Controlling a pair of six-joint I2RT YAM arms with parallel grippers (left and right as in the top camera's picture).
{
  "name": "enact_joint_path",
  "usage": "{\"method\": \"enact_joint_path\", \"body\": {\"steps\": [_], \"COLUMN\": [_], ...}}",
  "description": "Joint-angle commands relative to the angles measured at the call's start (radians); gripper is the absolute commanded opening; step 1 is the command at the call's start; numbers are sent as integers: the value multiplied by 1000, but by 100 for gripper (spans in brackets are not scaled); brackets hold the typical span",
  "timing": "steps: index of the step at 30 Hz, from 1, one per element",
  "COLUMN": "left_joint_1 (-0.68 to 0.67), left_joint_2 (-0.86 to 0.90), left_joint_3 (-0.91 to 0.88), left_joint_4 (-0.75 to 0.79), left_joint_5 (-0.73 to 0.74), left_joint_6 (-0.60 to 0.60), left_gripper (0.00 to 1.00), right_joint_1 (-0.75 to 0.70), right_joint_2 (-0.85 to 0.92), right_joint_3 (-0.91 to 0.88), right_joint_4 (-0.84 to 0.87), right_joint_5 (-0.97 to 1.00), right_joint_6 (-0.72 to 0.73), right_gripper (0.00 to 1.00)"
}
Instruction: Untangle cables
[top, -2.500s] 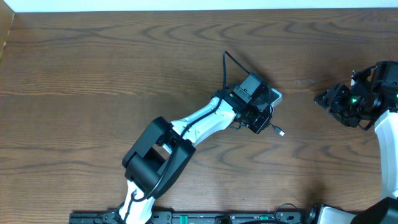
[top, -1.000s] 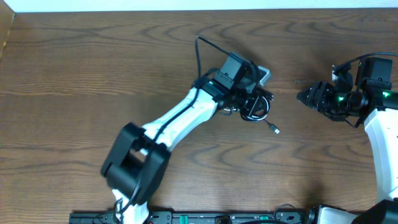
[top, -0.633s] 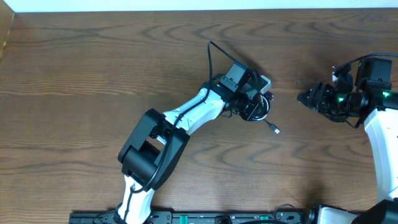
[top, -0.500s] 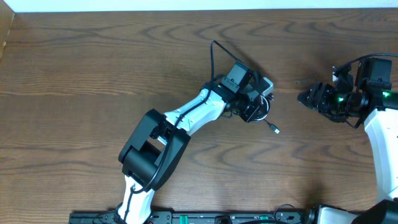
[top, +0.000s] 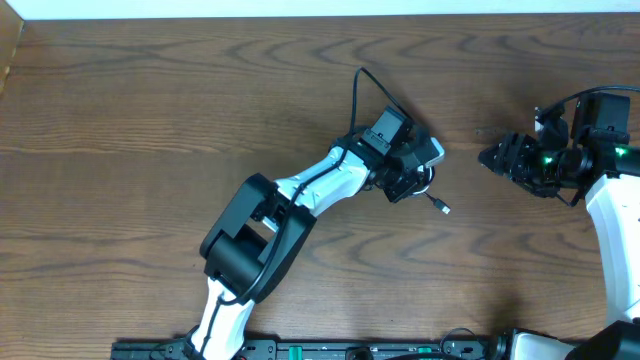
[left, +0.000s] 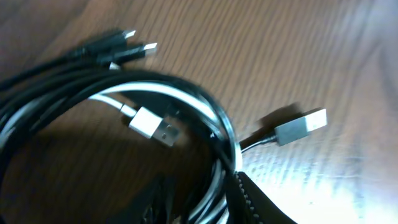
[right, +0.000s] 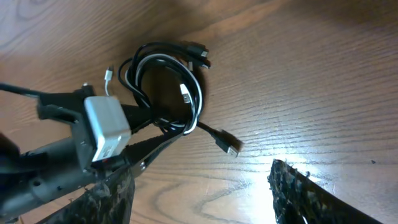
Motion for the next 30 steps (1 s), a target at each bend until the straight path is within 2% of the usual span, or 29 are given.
{"method": "enact_joint_path", "body": {"steps": [1, 20, 26, 30], "left_joint_1": [-2, -71, -55, -47], "left_joint_2": [20, 18, -42, -67], "left_joint_3": [-11, -10, -8, -8], "left_joint_4": [-7, -62, -47, -42], "left_joint_5": [-39, -32, -37, -51], "left_joint_6": [18, 17, 17, 16], "left_gripper": [33, 33, 40, 41], "right_joint_1": [6, 6, 6, 6], "right_joint_2": [-2, -2, -2, -2], "right_joint_3": [0, 0, 0, 0], "right_joint_4": [-5, -7, -8, -7], "right_joint_5": [20, 31, 31, 31], "right_joint_6": [-16, -24, -24, -24], "right_gripper": [66, 69, 69, 69]}}
